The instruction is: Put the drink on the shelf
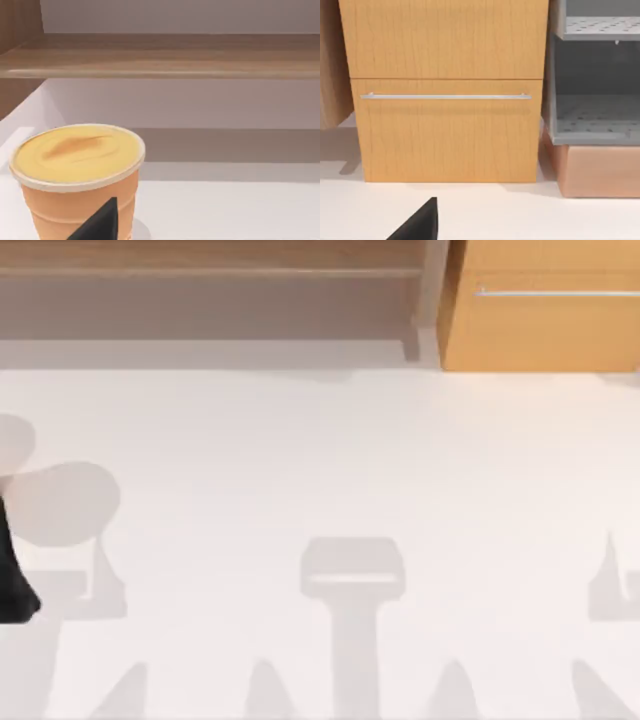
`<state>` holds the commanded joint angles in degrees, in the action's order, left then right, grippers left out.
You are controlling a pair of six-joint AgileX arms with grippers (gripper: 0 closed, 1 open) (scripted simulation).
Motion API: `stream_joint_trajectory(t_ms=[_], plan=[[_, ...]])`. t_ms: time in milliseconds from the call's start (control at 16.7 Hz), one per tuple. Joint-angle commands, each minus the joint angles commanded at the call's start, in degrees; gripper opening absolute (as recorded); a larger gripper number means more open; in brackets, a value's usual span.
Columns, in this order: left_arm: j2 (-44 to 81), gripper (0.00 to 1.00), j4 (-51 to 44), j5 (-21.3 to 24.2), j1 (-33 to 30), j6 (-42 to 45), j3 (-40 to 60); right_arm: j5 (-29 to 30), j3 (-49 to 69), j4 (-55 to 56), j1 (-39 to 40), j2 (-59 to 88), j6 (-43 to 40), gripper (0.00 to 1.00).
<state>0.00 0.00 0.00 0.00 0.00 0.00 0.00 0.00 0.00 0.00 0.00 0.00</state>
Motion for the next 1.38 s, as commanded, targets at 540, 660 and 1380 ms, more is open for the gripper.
stream_joint_trajectory(t_ms=[540, 660, 1380], plan=[[15.5, 1.00, 12.7, 5.9, 5.6, 1.3, 1.6, 0.0, 0.0, 0.0, 0.0, 0.0, 0.0, 1.00], [23.7, 1.00, 19.2, 9.0, 8.6, 2.1, 2.3, 0.0, 0.0, 0.0, 0.0, 0.0, 0.0, 1.00], [79.1, 1.00, 60.6, 28.7, 27.4, 6.8, 6.5, 0.0, 0.0, 0.0, 0.0, 0.0, 0.0, 1.00]])
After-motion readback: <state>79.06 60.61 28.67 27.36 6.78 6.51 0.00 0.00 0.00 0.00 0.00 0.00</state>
